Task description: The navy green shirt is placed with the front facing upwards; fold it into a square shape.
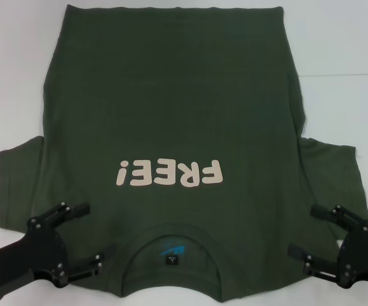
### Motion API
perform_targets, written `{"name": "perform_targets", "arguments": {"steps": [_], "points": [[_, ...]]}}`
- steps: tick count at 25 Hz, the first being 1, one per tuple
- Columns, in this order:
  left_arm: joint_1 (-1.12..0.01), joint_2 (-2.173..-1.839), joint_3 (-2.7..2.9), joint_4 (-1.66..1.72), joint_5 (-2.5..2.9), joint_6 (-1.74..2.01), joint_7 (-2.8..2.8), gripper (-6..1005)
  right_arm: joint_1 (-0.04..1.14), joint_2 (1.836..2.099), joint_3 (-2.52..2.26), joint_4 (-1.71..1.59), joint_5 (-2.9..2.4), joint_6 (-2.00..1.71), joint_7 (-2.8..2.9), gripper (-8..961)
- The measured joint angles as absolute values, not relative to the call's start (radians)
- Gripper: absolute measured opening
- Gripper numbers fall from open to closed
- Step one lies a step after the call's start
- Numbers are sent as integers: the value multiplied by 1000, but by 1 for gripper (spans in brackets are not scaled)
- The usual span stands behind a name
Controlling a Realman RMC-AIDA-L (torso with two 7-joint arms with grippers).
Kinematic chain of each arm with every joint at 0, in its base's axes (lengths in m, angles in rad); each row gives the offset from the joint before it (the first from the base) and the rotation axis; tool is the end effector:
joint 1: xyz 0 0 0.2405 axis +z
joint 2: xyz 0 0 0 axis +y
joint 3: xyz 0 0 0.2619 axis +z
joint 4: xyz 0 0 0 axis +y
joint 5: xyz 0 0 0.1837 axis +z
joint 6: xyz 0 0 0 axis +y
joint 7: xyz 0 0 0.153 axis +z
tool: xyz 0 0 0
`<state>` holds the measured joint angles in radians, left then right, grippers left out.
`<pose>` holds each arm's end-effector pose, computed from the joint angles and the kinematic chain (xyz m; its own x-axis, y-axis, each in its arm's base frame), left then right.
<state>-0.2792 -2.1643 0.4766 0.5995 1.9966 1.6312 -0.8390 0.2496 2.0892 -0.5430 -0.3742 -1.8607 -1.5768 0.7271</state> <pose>-0.2998 0.2366 -0.0252 0.8148 0.1104 0.5691 0.3858 -0.8360 -0.3902 0.3171 0.2243 -0.0279 0.7760 -0.1374 -0.6155 -0.4584 -0.7933 -0.4008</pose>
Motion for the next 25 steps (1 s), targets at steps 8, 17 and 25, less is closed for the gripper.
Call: {"name": "perform_targets", "arguments": {"steps": [8,17,25], "points": [[-278,-2164,461,599,1996,1628,-843,905,251,2089,-543,-374,-1861,-1577,727,927],[-308,-2134,399,672,2008,1670,-1256,907,253,2089,-543,-374,-1861,-1577,727,927],[-368,-2038,375,850,2157,1722,-1938,906,252,2088,-542,-379,-1861,-1584,734,927]]}}
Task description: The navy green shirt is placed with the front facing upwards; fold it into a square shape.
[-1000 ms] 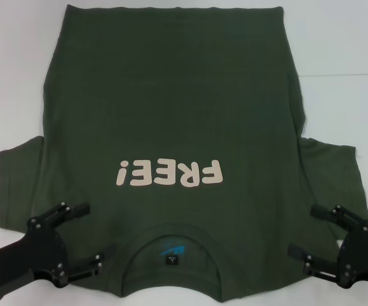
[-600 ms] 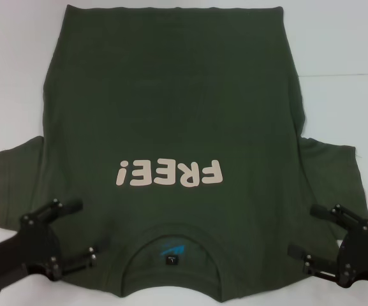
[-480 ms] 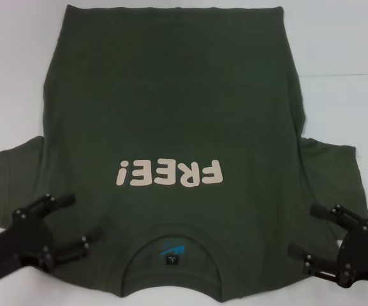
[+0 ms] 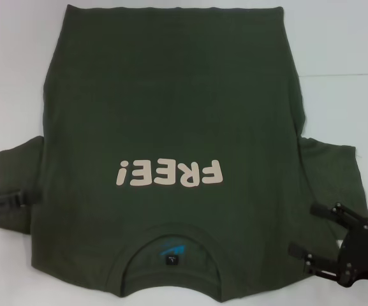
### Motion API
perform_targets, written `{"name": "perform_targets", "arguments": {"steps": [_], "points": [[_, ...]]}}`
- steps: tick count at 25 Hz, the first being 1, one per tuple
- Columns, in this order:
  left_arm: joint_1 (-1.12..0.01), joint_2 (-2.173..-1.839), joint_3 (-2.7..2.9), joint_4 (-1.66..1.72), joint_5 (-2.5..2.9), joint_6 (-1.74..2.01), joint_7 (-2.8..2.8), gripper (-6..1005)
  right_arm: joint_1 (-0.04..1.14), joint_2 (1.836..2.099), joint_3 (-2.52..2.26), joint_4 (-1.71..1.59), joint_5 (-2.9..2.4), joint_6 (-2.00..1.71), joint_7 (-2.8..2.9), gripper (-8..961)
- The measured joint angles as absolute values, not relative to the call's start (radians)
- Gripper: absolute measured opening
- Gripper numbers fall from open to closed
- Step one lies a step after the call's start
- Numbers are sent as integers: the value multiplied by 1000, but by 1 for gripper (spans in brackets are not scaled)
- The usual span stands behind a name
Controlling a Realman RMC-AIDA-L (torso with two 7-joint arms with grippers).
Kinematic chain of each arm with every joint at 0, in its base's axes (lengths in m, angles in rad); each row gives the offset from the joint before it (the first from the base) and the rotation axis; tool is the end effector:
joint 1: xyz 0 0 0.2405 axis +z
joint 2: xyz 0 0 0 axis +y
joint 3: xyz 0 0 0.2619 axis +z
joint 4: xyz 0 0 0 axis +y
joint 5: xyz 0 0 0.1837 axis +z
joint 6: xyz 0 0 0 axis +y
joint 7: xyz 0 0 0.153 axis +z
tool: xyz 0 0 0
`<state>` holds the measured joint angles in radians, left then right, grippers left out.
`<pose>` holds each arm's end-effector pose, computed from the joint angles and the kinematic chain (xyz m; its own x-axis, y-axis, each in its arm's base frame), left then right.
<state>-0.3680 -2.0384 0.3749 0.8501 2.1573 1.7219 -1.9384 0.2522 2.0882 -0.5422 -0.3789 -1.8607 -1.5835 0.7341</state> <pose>-0.3143 0.2725 0.0595 0.3495 0.7236 0.5952 0.8984 -0.4391 0.0063 0.3161 0.2253 -0.0265 0.7740 -0.1348 -0.6187 -0.4567 -0.7957 -0.3979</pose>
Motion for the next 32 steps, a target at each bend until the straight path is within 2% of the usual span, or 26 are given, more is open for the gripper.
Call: {"name": "perform_targets", "arguments": {"steps": [4,7,32], "points": [[-421,-2001,331,909,2344,1729,-2199,905,250,2088,-541,-377,-1861,-1580,734,926],[-443,-1991,322,910,2416,1692,-2309,905,249,2088,-541,-379,-1861,-1580,734,926],[-507,-1985,345,806,2568,1460,-2430,907,252,2088,-540,-379,-1861,-1577,734,926]]}}
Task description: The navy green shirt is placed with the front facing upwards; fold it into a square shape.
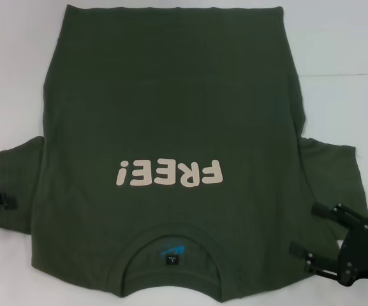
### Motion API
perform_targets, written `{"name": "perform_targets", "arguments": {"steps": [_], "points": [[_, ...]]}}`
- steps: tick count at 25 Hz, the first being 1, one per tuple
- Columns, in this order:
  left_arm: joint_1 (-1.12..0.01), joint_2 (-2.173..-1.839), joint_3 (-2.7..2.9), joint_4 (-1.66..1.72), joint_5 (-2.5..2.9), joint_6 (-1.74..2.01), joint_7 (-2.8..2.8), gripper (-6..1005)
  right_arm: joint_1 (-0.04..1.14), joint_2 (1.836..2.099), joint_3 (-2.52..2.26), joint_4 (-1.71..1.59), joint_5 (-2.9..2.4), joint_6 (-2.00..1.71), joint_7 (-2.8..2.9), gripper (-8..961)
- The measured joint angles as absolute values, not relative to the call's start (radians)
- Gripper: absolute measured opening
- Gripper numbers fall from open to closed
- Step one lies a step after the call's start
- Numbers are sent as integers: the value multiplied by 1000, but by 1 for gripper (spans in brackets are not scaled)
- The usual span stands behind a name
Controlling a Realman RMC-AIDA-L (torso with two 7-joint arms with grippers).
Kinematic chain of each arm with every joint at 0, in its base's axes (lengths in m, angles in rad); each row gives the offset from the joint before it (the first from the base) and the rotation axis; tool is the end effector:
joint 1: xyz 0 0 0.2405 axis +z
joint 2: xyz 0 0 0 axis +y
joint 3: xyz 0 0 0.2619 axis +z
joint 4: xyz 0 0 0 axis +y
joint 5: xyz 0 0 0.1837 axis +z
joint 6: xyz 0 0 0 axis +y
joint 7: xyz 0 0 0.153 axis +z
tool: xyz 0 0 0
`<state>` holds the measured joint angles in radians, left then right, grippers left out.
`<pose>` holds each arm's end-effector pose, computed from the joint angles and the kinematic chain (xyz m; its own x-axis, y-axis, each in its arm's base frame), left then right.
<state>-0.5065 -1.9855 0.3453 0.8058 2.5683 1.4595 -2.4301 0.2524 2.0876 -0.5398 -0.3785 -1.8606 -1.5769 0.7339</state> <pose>-0.3565 0.3083 0.0648 -0.0224 0.8777 0.4787 0.9884 0.0913 -0.1210 0.3172 0.2260 -0.0262 0.7758 -0.1372 -0.6158 -0.4595 -0.7917 -0.4025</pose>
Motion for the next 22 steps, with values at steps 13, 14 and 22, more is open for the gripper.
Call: {"name": "perform_targets", "arguments": {"steps": [13,14,22], "points": [[-526,-1987,345,770,2570,1446,-2432,903,255,2088,-534,-379,-1861,-1577,735,927],[-528,-1987,345,766,2570,1445,-2432,903,255,2088,-534,-379,-1861,-1577,735,927],[-534,-1988,386,759,2570,1419,-2447,901,255,2088,-534,-379,-1861,-1577,735,927]]}}
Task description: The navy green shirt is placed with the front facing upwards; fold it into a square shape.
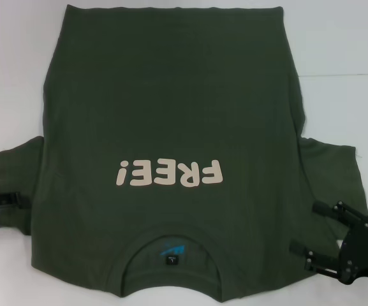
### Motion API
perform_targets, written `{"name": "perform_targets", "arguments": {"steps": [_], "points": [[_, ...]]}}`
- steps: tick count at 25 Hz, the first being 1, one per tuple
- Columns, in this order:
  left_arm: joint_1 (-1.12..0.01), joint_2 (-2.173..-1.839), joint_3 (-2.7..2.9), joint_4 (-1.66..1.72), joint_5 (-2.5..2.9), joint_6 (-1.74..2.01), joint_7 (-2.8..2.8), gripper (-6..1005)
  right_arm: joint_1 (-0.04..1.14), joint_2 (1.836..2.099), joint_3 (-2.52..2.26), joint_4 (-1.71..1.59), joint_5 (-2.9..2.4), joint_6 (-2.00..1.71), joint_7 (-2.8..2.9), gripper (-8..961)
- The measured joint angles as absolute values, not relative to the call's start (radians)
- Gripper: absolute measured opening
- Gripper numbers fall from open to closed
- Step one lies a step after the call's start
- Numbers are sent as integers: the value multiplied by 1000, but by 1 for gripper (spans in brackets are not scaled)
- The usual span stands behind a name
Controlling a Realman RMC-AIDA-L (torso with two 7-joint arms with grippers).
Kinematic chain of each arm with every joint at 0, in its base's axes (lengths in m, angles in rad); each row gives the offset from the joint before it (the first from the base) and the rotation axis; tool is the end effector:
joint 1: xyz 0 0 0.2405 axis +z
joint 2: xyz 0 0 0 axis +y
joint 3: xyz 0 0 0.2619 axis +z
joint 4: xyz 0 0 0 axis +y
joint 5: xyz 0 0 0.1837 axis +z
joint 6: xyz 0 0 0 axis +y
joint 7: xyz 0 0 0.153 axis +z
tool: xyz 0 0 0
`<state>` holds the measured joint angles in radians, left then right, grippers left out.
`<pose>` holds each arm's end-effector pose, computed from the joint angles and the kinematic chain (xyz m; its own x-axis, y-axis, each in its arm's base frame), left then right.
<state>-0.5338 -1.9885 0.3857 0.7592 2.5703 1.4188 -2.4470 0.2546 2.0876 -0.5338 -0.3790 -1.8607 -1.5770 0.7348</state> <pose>-0.3504 0.3170 0.0522 -0.0180 0.8916 0.4524 0.9887 0.0832 -0.1245 0.3170 0.2271 -0.0255 0.7748 -0.1350 -0.6176 -0.4609 -0.7893 -0.4056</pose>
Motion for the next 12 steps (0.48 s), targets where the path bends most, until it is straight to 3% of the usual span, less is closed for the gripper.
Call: {"name": "perform_targets", "arguments": {"steps": [7,12], "points": [[-538,-1989,398,759,2571,1406,-2461,855,255,2088,-532,-379,-1861,-1577,735,927],[-542,-1988,427,763,2571,1406,-2459,659,255,2088,-528,-382,-1861,-1577,736,927]]}}
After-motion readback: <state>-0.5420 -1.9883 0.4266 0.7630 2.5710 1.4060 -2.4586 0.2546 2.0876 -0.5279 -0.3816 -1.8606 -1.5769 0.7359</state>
